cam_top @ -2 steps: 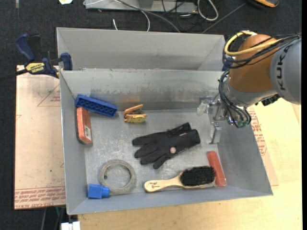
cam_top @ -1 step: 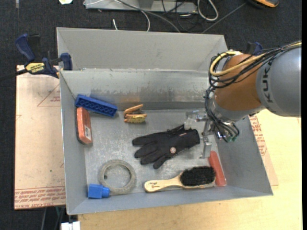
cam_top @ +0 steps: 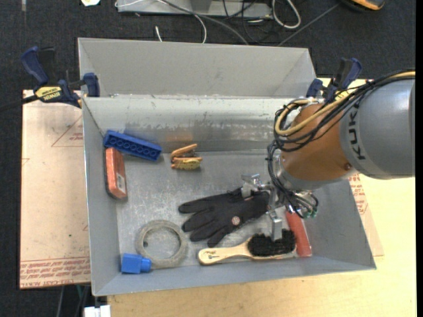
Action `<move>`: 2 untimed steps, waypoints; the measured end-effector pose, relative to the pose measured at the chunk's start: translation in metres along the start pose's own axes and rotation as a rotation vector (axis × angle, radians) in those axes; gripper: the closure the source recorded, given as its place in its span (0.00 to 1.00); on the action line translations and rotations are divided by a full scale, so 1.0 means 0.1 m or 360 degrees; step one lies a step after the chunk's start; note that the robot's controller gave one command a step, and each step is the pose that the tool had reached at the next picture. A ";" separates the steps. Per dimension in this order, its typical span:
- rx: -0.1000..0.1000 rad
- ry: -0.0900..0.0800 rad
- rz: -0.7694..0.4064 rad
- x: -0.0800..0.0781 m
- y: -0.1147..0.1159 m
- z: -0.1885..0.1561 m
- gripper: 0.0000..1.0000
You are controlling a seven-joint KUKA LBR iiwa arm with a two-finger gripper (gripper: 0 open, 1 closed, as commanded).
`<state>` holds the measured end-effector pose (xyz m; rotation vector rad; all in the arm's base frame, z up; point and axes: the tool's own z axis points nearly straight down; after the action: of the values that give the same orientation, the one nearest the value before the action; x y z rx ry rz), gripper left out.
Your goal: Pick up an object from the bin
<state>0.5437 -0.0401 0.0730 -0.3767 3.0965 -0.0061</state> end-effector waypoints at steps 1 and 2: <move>0.0000 -0.0015 0.0260 0.18 -0.07 -0.02 0.00; 0.0005 -0.0025 0.0239 0.22 -0.03 -0.02 0.00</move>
Offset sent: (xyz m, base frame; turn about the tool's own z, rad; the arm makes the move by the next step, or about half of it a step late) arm -0.0267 -0.0011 -0.0030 0.1400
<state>0.5229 -0.0480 0.0744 -0.1428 3.0999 -0.0055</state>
